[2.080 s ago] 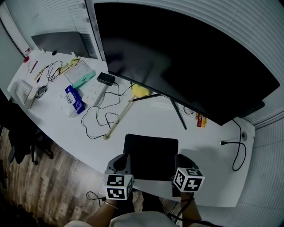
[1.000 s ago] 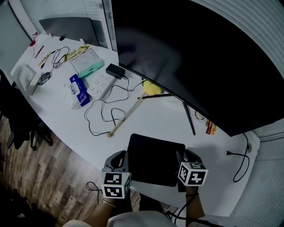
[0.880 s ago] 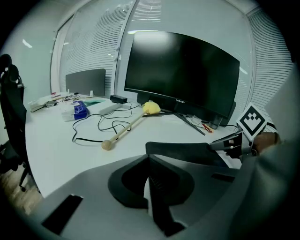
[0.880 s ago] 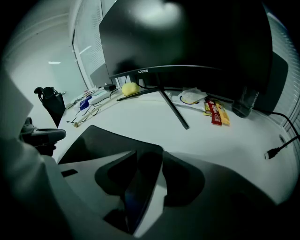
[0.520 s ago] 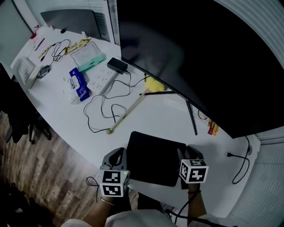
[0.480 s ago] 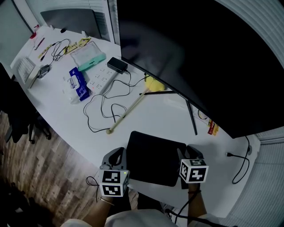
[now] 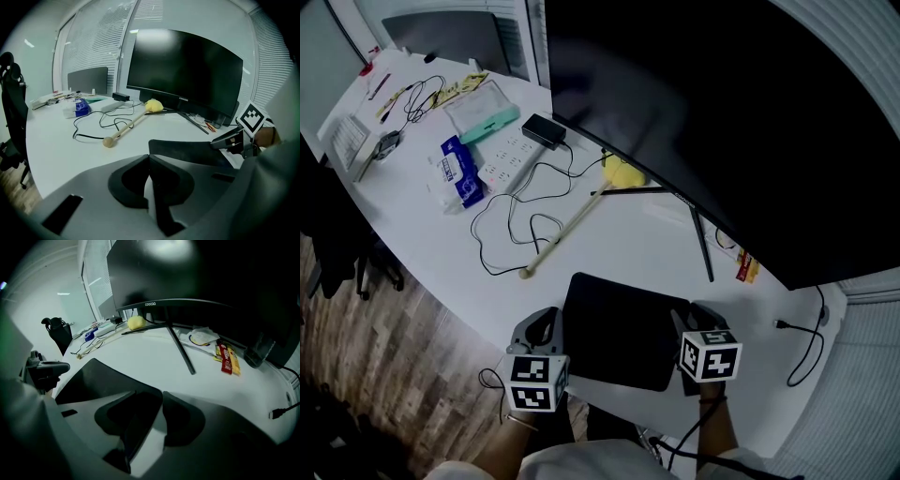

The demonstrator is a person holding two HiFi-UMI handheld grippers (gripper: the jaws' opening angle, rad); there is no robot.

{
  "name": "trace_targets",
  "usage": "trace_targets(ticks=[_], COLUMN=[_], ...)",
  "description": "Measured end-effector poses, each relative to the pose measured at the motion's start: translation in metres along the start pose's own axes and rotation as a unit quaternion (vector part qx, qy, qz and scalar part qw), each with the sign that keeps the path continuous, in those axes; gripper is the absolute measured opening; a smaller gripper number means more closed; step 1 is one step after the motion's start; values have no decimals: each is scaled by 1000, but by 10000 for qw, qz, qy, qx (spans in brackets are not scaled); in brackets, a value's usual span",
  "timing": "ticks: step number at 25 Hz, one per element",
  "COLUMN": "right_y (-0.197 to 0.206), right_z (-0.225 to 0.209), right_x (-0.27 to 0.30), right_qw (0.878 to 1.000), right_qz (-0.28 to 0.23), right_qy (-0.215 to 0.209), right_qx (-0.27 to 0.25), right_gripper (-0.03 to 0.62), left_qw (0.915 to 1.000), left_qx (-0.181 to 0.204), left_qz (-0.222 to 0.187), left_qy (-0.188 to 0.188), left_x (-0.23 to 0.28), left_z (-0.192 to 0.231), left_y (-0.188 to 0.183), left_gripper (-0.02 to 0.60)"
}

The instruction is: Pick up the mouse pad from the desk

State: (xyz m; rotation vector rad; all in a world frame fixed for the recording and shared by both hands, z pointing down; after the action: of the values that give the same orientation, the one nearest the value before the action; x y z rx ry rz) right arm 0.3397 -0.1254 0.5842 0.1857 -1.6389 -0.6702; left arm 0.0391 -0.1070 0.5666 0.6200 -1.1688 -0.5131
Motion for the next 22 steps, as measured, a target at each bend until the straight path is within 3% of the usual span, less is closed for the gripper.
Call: trace_targets(ticks=[4, 9, 22], right_y=[2, 0, -3], right_z=[1, 10, 19], right_x=[-1, 1, -5], right_qw=[9999, 9995, 9995], right_qz=[18, 62, -193], right_qy=[59, -87, 59], right_qx=[134, 288, 262], right_gripper=[164, 58, 52], left_qw=[10000, 9999, 9999], left_qx=[21, 49, 75], left_qz=[11, 5, 11], left_qy=[46, 96, 101], left_x=[1, 1, -8], left_z=[-3, -5, 1], left_y=[2, 0, 0], left_gripper=[17, 17, 18])
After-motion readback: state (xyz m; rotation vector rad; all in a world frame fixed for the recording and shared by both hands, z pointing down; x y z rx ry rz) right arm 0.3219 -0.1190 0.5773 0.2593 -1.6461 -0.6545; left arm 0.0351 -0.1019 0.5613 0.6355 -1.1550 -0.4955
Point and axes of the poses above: the fingertips, and each gripper's own axes: x forward along the fingers, z to its left, y out of its underside, the point moved 8 cm from there along -x, backward along the fingers, and after that the axes turned 8 degrees about -x, right-handed, at the moved point
